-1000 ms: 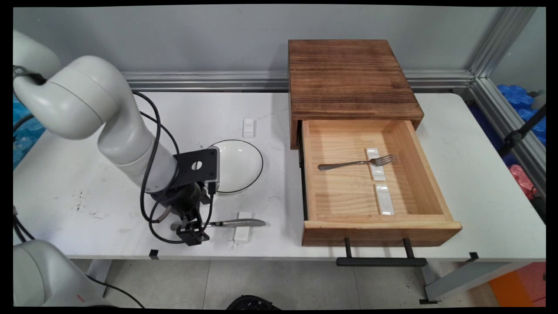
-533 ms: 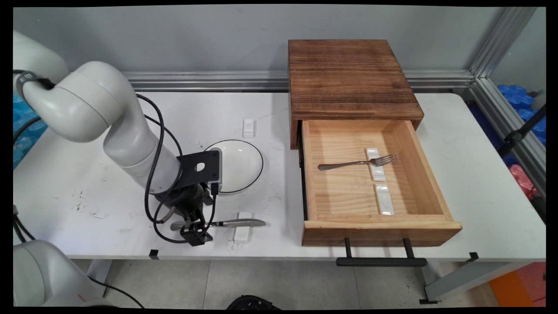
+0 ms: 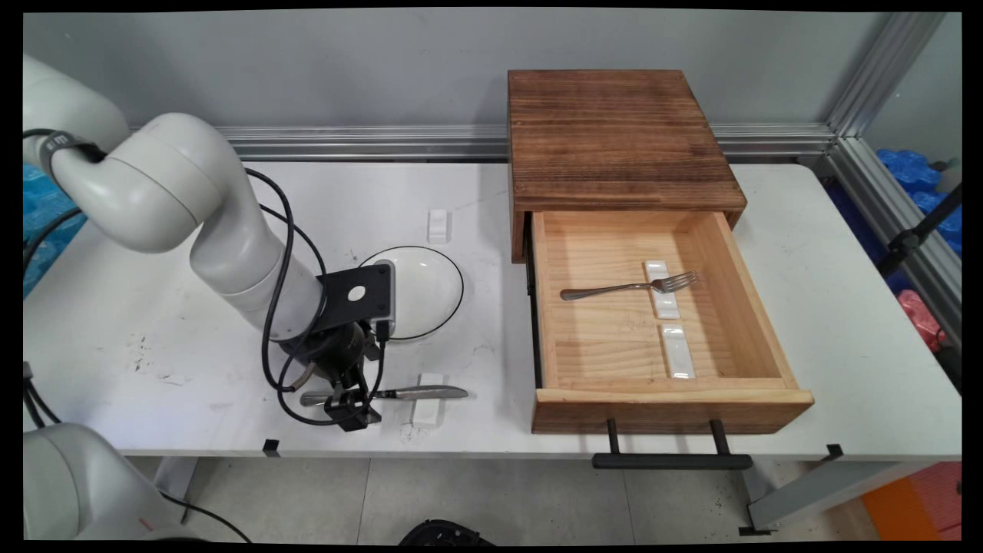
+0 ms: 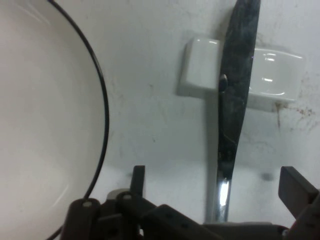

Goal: Pick up the knife from the right of the white plate, then place the picked object into the drawer

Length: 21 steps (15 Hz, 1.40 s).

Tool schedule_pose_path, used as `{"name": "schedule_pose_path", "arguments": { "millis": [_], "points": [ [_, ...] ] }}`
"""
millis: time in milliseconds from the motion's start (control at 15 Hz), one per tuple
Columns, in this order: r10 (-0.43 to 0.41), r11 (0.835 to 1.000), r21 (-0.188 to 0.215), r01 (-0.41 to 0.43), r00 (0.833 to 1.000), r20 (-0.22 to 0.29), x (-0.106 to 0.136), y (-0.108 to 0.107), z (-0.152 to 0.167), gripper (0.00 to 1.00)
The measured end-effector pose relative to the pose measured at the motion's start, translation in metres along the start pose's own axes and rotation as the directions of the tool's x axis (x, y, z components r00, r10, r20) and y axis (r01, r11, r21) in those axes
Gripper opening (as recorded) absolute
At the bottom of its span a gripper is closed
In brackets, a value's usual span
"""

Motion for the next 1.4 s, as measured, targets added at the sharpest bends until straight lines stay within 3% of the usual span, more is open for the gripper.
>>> {"name": "schedule_pose_path", "arguments": {
  "millis": [133, 200, 1400],
  "points": [
    [0.002, 1.000, -0.001, -0.002, 1.000, -0.004, 0.000, 0.000, 0.001, 1.00],
    [0.002, 1.000, -0.002, -0.002, 1.000, -0.005, 0.000, -0.001, 0.001, 0.00],
    [-0.008, 1.000, -0.002, 0.008, 1.000, -0.017, 0.002, -0.003, -0.012, 0.00]
  ]
}}
